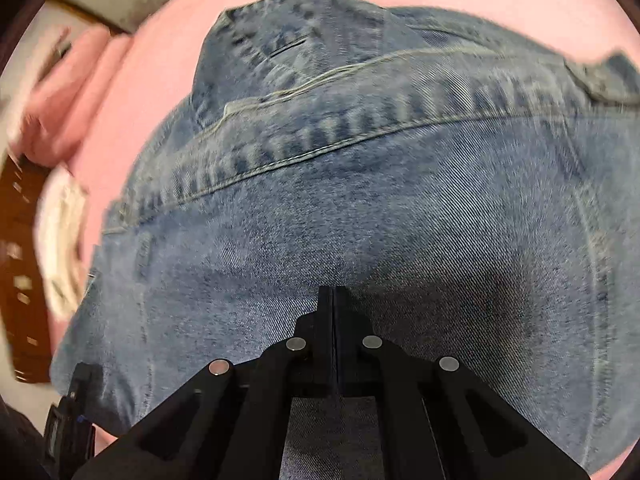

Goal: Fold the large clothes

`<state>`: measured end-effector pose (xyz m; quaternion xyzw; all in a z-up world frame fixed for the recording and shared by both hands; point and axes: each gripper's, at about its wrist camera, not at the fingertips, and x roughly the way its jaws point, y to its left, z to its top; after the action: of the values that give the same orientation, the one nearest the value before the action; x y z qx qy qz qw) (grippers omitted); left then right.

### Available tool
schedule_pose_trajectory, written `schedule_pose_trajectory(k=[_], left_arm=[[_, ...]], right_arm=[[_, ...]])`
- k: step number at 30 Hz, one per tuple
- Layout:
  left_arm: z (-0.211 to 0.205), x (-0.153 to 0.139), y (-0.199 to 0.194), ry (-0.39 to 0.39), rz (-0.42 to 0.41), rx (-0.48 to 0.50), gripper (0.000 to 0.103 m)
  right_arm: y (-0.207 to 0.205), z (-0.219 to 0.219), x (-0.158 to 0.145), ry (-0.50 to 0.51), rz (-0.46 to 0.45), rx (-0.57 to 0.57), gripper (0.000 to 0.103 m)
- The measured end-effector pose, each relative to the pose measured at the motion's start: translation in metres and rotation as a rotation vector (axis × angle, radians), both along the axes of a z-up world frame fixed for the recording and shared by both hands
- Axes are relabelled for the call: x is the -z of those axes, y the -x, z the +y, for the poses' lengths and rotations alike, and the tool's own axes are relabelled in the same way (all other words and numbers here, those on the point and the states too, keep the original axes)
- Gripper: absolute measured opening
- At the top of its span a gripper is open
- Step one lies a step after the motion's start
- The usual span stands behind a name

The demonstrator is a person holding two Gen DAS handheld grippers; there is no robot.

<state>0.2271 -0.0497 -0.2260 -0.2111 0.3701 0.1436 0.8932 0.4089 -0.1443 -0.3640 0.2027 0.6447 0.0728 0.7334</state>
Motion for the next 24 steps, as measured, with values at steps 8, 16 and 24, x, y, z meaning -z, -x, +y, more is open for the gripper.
schedule_pose_trajectory(k=[8,16,24], left_arm=[[-0.16,-0.102,-0.017,-0.041,-0.208,0.317,0.01],[-0.334,-0.074,-0.018,0.007,-0.053,0.657,0.01],[-0.371,-0.072,-0.007,-0.136,-0.035,0.705,0.01]], right_arm=[[-0.002,-0.082,0.029,-0.485,0.083,-0.006,0.0],[-0.005,-0.129,0.037,-0.696,0.121,-0.074,0.0],[-0.005,-0.163,0.032,-0.744,0.145,-0.097,0.0]])
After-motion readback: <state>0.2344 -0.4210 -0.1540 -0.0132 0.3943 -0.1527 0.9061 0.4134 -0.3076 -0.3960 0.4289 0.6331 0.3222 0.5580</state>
